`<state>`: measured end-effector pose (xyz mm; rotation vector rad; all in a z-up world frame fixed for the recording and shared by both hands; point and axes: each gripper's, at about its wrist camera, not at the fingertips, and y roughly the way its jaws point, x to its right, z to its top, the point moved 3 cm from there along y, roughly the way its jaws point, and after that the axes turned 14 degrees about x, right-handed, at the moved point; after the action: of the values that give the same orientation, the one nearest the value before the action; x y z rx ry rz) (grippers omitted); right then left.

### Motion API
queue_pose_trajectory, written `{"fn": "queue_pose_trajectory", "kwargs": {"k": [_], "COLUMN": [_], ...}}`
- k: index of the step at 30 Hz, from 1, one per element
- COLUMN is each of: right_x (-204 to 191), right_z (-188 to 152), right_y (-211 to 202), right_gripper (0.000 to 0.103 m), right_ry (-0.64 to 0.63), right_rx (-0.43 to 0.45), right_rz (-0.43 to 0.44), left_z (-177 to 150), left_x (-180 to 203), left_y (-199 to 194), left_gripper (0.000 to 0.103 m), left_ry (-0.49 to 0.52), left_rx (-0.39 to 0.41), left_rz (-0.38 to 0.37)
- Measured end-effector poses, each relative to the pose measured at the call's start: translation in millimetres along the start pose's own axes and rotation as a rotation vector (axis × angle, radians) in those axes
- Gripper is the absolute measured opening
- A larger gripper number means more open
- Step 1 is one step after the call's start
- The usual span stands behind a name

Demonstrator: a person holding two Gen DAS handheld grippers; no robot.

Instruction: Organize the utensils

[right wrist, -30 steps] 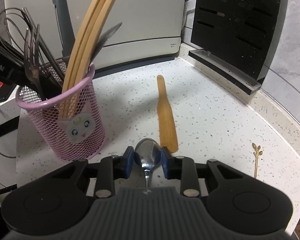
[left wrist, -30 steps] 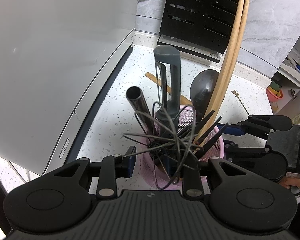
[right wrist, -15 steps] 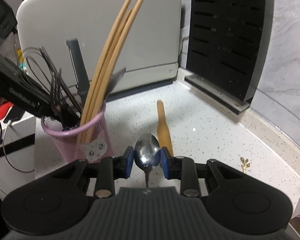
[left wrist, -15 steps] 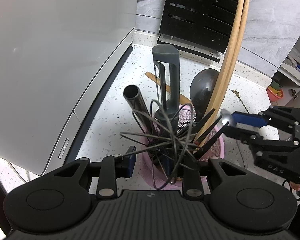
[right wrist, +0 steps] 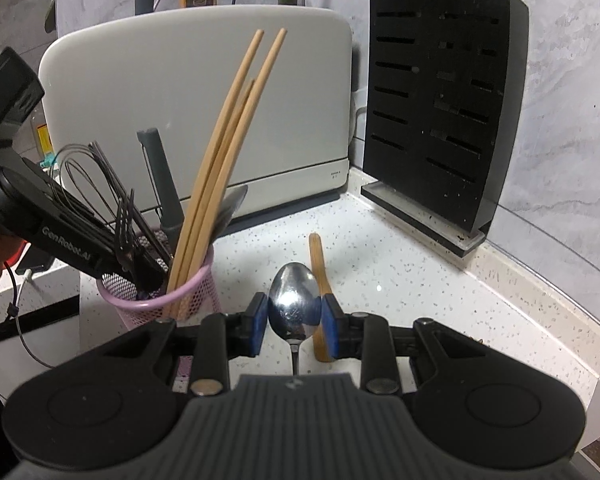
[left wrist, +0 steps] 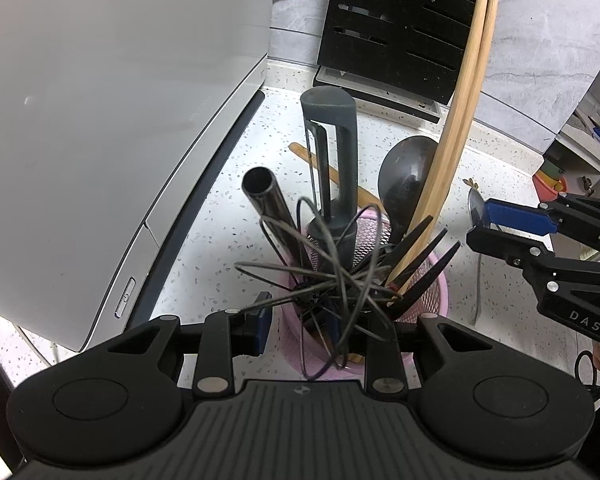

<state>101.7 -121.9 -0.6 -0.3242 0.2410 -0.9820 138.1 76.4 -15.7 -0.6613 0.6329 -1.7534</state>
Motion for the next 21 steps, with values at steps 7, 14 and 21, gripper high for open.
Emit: {"fn": "queue_pose_trajectory", "kwargs": {"k": [7, 14, 21], "right_x": [-2, -2, -2], "right_z": [3, 12, 35], "right_y": [-3, -12, -28], "right_gripper": [0.027, 0.027, 0.026], "right_ry": [-0.004, -0.005, 0.001], "right_rx": [0.019, 0.046, 0.115], "right_rz": [-0.009, -0.008, 0.004], "left_z": [0, 0, 0], "left_x": [0, 0, 1], "left_y": [0, 0, 1], "left_gripper": [0.032, 0.033, 0.033], "left_ry": [0.000, 0.000, 0.002], "left_rx": [0.000, -0.001, -0.002], "left_rz": [0.001, 0.001, 0.002]}}
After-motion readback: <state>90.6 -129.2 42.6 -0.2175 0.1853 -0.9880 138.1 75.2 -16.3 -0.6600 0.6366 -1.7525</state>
